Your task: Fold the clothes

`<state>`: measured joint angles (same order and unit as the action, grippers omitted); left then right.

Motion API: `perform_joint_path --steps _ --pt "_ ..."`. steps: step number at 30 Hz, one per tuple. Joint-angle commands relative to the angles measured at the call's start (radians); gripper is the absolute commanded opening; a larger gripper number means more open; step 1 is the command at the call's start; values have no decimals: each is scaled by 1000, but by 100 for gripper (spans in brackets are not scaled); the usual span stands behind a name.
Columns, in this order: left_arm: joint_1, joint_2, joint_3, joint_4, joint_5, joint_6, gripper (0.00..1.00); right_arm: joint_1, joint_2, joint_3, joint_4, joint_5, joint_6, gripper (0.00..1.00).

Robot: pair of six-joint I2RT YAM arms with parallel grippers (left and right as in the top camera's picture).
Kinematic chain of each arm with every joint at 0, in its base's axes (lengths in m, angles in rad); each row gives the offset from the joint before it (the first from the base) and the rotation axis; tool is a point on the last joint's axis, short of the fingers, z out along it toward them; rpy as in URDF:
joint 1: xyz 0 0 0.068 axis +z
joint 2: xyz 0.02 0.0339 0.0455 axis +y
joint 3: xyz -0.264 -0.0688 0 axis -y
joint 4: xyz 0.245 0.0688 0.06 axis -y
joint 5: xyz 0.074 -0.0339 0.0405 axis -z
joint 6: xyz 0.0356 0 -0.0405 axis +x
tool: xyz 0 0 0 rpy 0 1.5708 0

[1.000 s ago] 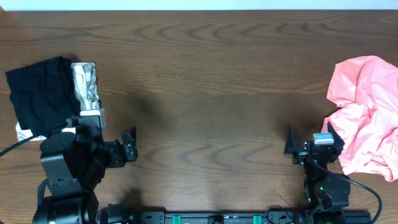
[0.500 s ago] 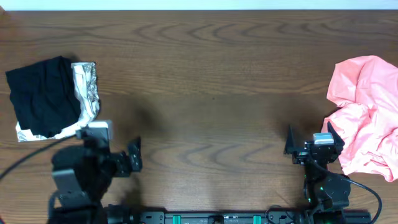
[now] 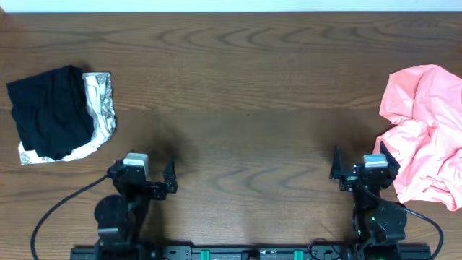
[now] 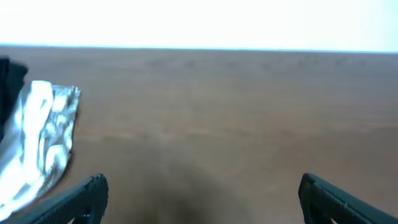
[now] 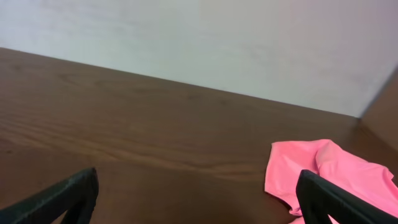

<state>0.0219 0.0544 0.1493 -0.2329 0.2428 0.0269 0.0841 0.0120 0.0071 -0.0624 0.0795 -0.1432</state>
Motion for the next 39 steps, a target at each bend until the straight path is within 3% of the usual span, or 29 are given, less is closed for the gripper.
perform_joint_path --steps 1,7,9,20,39 --pt "-6 -53 -61 79 -20 3 98 -12 -5 -2 -3 6 -11 99" --pt "-6 -53 -145 294 -48 29 98 -12 -5 -2 -3 6 -11 99" --pt "-7 -53 -145 302 -54 29 98 -12 -5 -2 -3 6 -11 99" --pt "-7 -53 -145 179 -53 29 98 -12 -5 -2 -3 6 -11 99" --pt "-6 -51 -145 184 -53 29 98 -12 -5 -2 -3 6 -11 99"
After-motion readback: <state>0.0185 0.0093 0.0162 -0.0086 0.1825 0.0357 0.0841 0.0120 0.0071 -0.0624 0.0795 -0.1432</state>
